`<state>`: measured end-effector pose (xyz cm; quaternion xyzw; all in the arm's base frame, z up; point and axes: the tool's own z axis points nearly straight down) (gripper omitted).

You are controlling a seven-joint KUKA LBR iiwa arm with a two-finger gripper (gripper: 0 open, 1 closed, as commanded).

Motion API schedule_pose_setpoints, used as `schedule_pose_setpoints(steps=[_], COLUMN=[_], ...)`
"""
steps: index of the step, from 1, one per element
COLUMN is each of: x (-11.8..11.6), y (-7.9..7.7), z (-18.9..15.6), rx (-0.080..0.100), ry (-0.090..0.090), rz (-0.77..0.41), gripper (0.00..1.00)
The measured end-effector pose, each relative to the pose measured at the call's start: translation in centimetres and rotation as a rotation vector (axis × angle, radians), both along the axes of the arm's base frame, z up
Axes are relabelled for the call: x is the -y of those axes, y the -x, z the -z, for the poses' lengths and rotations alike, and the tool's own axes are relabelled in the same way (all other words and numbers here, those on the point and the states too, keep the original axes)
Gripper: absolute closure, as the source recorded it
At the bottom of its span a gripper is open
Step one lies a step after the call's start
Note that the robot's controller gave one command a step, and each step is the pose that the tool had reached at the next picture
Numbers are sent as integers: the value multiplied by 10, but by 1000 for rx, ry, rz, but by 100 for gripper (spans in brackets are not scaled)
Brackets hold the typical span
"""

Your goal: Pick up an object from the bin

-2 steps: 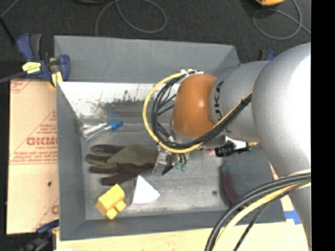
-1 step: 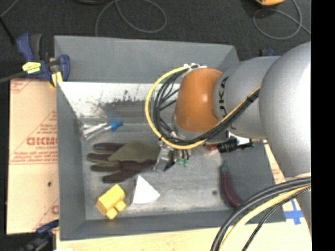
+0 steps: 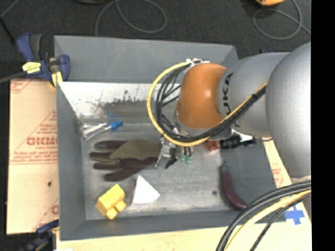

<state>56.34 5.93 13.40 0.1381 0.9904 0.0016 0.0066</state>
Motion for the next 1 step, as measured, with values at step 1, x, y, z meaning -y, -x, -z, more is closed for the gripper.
schedule_pose_setpoints(steps=[1], x=[0], y=[-1], z=[-13], rx=[3], ry=[0], rz=[-1], gripper=[100])
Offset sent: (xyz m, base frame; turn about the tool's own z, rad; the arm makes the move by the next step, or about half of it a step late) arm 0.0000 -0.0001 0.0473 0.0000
